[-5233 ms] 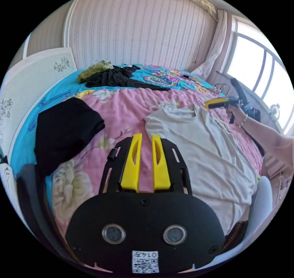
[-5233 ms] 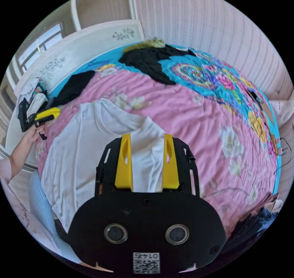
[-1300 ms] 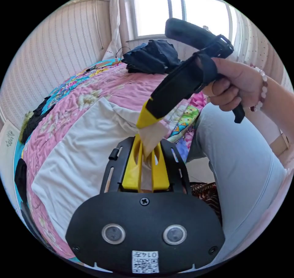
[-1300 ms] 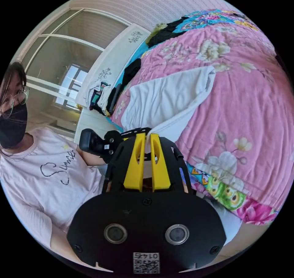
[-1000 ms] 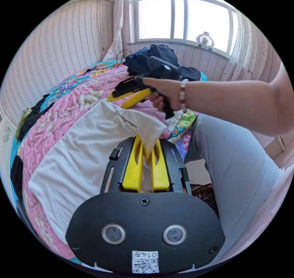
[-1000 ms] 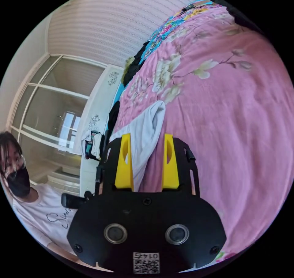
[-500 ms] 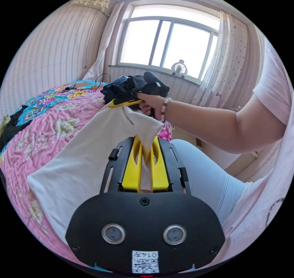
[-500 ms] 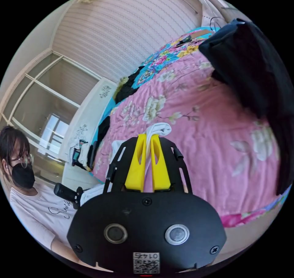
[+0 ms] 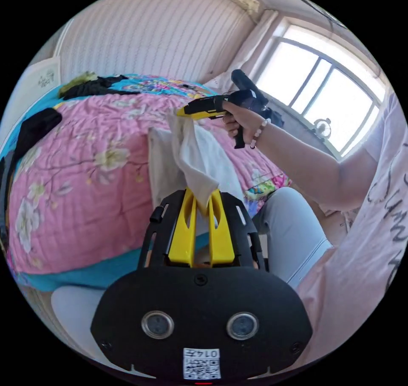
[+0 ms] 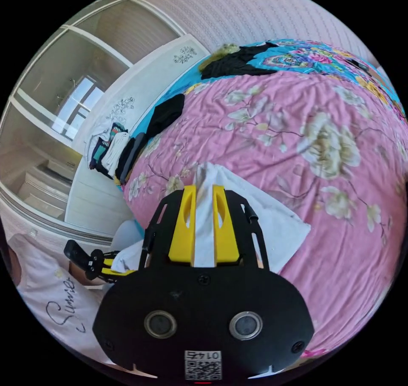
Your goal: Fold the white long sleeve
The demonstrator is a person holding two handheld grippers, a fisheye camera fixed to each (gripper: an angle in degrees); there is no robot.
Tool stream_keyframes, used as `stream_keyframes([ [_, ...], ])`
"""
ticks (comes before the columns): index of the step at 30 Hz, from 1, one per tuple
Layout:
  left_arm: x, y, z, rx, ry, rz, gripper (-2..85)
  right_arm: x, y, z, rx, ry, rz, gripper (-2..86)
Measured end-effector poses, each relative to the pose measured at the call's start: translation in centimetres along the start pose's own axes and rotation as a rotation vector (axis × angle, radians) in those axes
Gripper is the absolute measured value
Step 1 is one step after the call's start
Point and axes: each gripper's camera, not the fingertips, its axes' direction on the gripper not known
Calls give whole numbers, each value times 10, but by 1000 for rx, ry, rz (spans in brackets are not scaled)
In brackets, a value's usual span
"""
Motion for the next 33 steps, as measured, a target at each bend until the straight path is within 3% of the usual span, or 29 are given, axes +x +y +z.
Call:
stream_keyframes([
  [4,-41,16,-18,-75,-99,-114,48,-15,1,61,-32,59,-23,58],
  [13,-100,10,-35,-141,-49,-276,51,-34,2,153,-120,219,-217,95],
  [17,-115,4,-37,-130,-25,-311,26,-39,7,234,-325,337,-332,21],
  [22,-122,-6,-33,-125,12,-292,-8,-51,16,199,-221,290,-333,3],
  [27,-129,-19,-21,-100,100,-312,-6,-40,7,193,-235,306,-342,2],
  [33,-159,-20,-15,-269,-130,-474,40,-19,-6,269,-376,309,-359,29],
])
